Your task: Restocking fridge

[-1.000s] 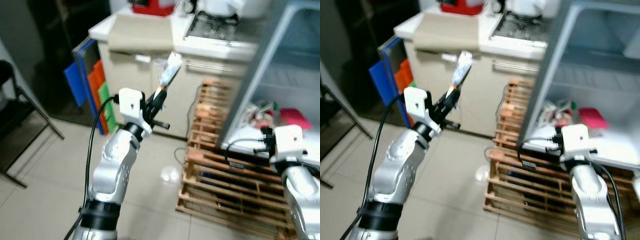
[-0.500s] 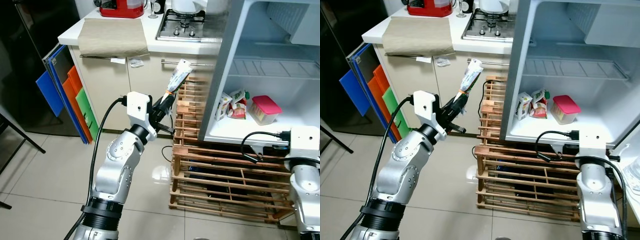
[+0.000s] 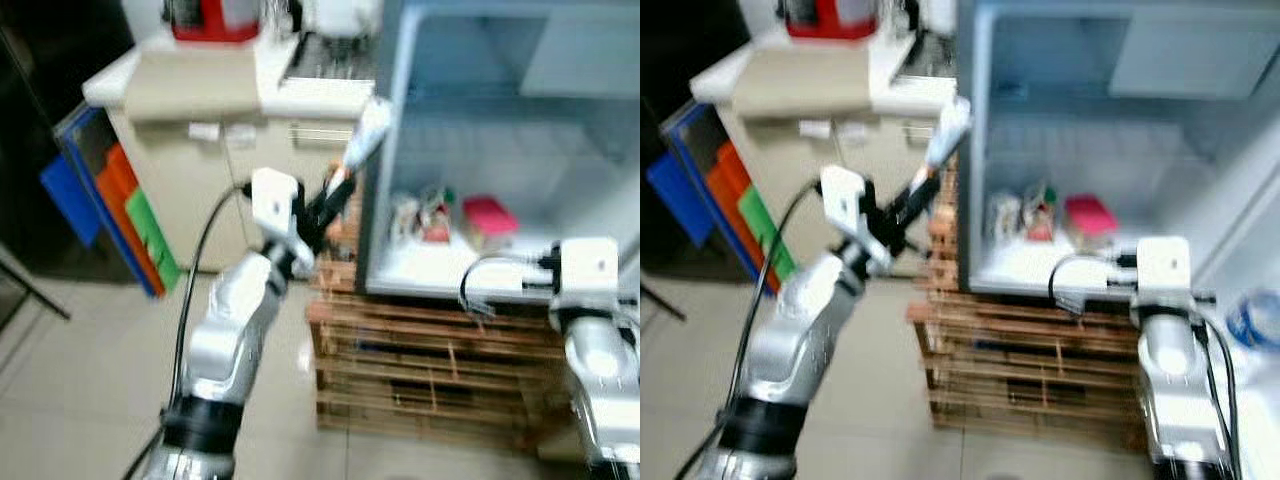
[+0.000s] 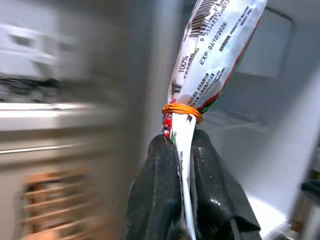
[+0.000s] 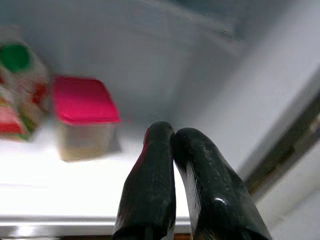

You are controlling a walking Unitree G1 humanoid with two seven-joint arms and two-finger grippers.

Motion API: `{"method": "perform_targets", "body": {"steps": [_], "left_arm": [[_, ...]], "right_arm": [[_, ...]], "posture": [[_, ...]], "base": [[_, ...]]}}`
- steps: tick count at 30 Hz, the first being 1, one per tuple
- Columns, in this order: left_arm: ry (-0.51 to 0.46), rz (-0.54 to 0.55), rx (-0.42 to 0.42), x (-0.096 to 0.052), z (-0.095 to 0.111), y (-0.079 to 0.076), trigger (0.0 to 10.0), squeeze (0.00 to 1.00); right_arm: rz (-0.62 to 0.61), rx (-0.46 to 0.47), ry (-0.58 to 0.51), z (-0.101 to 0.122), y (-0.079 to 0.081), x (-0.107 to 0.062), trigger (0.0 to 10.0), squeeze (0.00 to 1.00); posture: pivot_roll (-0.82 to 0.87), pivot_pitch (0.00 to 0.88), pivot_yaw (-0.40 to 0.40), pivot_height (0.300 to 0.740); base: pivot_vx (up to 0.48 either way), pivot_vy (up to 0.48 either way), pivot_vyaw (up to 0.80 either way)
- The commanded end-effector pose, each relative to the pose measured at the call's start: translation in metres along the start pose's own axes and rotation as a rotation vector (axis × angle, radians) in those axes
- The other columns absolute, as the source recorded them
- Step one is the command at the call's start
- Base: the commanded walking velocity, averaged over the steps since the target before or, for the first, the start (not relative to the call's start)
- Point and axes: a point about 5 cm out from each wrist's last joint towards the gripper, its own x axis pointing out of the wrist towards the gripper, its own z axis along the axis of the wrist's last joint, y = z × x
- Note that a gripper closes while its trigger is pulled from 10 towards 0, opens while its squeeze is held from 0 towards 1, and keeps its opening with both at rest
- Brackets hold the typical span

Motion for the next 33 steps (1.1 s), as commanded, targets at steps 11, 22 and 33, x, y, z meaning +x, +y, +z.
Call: {"method": "perform_targets", "body": {"steps": [11, 22, 33], "left_arm": [[0.008, -0.045, 0.036, 0.013, 0.004, -0.003, 10.0, 0.00], [0.070, -0.031, 0.031, 0.001, -0.007, 0.008, 10.0, 0.00], [0.054, -0.056, -0.026, 0.003, -0.007, 0.006, 10.0, 0.00]], "right_arm": [[0.029, -0.005, -0.012, -0.001, 0.001, -0.004, 10.0, 0.00], [0.012, 0.059, -0.069, 0.002, -0.003, -0.021, 10.0, 0.00], [0.103, 0.102, -0.195, 0.033, 0.032, -0.009, 10.0, 0.00]], "posture": [[-0.21, 0.000, 0.046, 0.740], [-0.24, 0.000, 0.089, 0.740], [-0.22, 0.000, 0.098, 0.740]], "base": [[0.000, 0.000, 0.00], [0.000, 0.000, 0.00], [-0.118, 0.185, -0.54]]}}
